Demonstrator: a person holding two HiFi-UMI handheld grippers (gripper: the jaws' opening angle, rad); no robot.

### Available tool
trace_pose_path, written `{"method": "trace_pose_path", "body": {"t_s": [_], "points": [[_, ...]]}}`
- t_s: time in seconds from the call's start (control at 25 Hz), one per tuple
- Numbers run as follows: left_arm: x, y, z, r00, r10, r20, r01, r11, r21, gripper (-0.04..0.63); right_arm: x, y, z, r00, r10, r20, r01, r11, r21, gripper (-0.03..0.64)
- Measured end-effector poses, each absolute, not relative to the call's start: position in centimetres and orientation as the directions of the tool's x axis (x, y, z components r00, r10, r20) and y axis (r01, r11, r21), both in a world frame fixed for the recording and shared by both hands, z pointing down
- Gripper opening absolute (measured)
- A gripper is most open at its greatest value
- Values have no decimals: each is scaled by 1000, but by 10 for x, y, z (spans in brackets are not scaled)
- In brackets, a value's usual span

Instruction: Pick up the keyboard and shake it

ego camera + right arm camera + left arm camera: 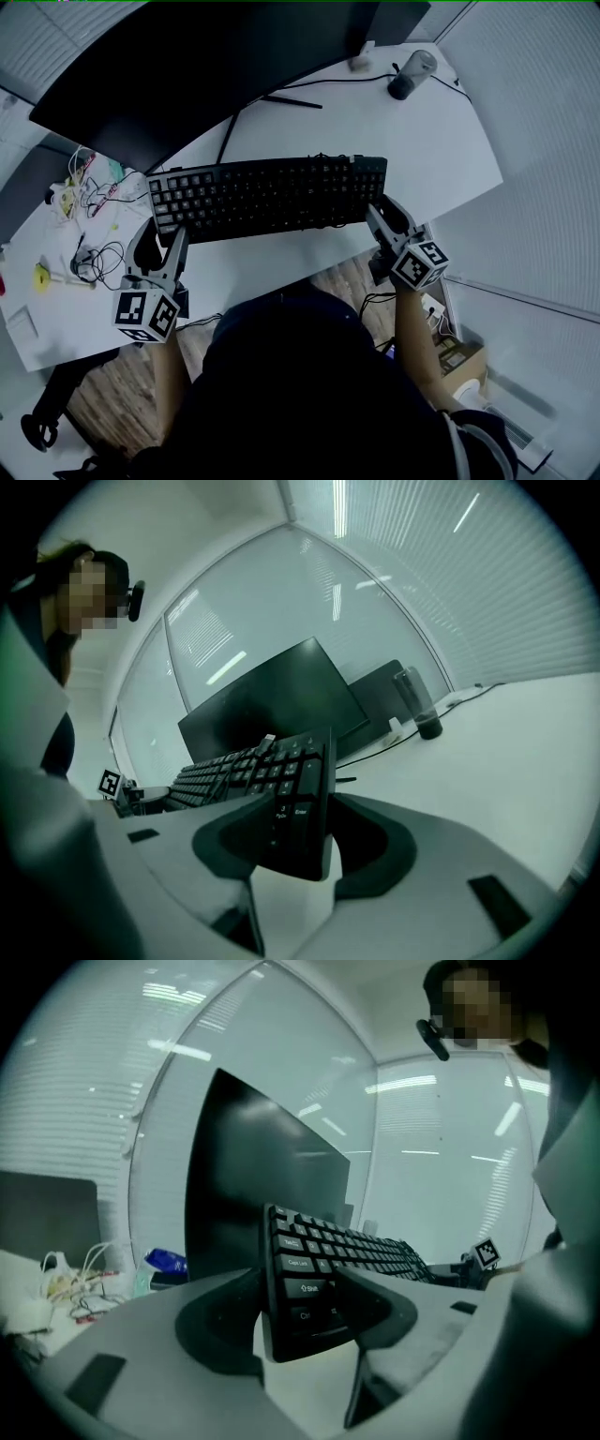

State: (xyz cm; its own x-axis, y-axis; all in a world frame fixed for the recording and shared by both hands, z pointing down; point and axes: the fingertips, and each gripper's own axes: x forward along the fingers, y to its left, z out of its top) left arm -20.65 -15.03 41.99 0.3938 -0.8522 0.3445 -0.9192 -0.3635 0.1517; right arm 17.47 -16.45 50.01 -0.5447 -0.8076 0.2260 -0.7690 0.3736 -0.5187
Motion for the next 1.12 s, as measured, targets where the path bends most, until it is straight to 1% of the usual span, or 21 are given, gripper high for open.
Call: {"method": "trace_pose_path", "body": {"t_s": [0.16, 0.28, 0.44, 0.84, 1.12], "points": [[-193, -157, 397, 396, -853, 340, -914, -403, 53, 261, 179, -161, 511, -535, -822, 196, -740, 344, -579, 201], [-190, -158, 396, 393, -851, 348, -913, -407, 35, 261, 180, -157, 517, -531, -822, 203, -733, 327, -596, 199], [-193, -162, 420, 399, -834, 381, -914, -397, 88, 261, 182, -158, 522, -526, -814, 247, -754, 313, -577, 199], [-194, -163, 523, 444, -752, 487, -894, -331, 303, 261, 193, -156, 566, -497, -747, 441, -824, 247, -511, 199], [-195, -162, 574, 442, -702, 558, -890, -265, 371, 261, 193, -164, 590, -491, -690, 532, -846, 232, -480, 201]]}}
